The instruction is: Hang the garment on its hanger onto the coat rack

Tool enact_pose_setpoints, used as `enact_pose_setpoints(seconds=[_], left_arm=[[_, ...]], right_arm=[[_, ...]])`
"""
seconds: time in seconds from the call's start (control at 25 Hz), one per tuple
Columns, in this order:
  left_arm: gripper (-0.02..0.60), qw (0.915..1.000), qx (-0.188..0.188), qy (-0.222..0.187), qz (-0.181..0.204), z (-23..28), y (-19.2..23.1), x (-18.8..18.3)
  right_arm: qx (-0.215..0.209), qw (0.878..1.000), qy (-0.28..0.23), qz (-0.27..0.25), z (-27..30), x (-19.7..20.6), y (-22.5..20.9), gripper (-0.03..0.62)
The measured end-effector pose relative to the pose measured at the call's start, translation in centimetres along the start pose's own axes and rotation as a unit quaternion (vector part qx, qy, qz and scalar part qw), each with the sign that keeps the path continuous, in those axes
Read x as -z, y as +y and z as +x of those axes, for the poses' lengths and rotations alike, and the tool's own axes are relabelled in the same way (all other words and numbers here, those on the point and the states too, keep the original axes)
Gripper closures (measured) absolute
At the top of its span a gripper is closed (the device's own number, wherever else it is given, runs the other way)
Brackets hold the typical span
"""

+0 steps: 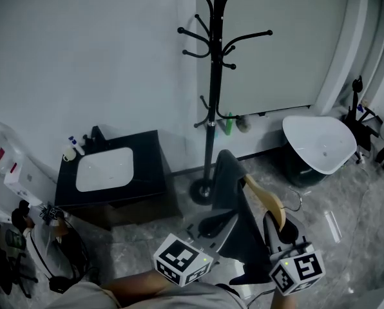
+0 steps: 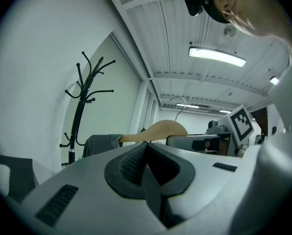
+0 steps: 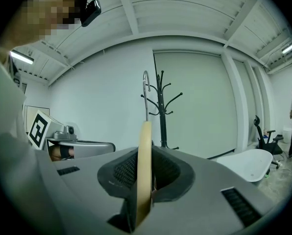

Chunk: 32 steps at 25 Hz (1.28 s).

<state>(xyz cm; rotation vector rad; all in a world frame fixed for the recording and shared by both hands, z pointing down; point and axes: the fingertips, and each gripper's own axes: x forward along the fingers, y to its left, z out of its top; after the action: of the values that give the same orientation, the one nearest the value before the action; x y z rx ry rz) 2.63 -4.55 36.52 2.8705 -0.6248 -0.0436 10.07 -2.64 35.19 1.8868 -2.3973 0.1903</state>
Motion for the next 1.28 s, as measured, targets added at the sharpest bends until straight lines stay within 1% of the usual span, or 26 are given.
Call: enact_pose_setpoints(seconds=[0.24,0.32,0.4,0.48,0.56,0.68,0.84,0.96,1.08,1.28], left_arm=[[0.577,0.9999,-0.009,-0.012,-0.001,2.8,5.1,-1.5],[0.577,0.9998,-0.013,-0.014,-0.002,4.3,6.6,-2.0],[0.577,0.9998,-0.014,-0.012,0.001,5.9,7.6,-2.3],[0.577,0.9998,-0.014,-0.014,0.005,7.7,8.4,-2.7],[0.577,0.9994,-0.020,-0.024,0.016,9.8,9.3,-3.7],[0.577,0.9980,-0.040,-0.040,0.029,13.3,11.4,-5.7],[0.577,0.9937,-0.093,-0.055,0.030,17.5,15.4,-8.3],[0.577,0.9892,-0.128,-0.061,0.035,19.8,17.9,-9.5],[0.576,0.9856,-0.152,-0.066,0.034,21.6,19.7,-10.2],[0.576,0.9811,-0.180,-0.065,0.029,23.2,22.6,-10.6]], right_arm=[[-0.069,0.997,-0.014,-0.007,5.8,-2.9,-2.8,0.531],[-0.101,0.995,-0.013,-0.017,8.1,-3.8,-3.8,0.531],[-0.144,0.989,-0.010,-0.032,10.3,-4.4,-4.5,0.531],[-0.200,0.979,-0.008,-0.047,12.4,-4.5,-5.3,0.531],[-0.259,0.965,-0.005,-0.050,14.8,-4.6,-6.5,0.531],[-0.323,0.945,0.001,-0.046,18.8,-5.5,-8.8,0.531],[-0.376,0.924,0.002,-0.066,23.2,-7.4,-11.0,0.531],[-0.419,0.905,0.006,-0.078,26.0,-8.4,-11.8,0.531],[-0.458,0.885,0.014,-0.085,28.5,-8.9,-12.5,0.531],[-0.501,0.860,0.027,-0.090,32.2,-8.9,-13.0,0.531]])
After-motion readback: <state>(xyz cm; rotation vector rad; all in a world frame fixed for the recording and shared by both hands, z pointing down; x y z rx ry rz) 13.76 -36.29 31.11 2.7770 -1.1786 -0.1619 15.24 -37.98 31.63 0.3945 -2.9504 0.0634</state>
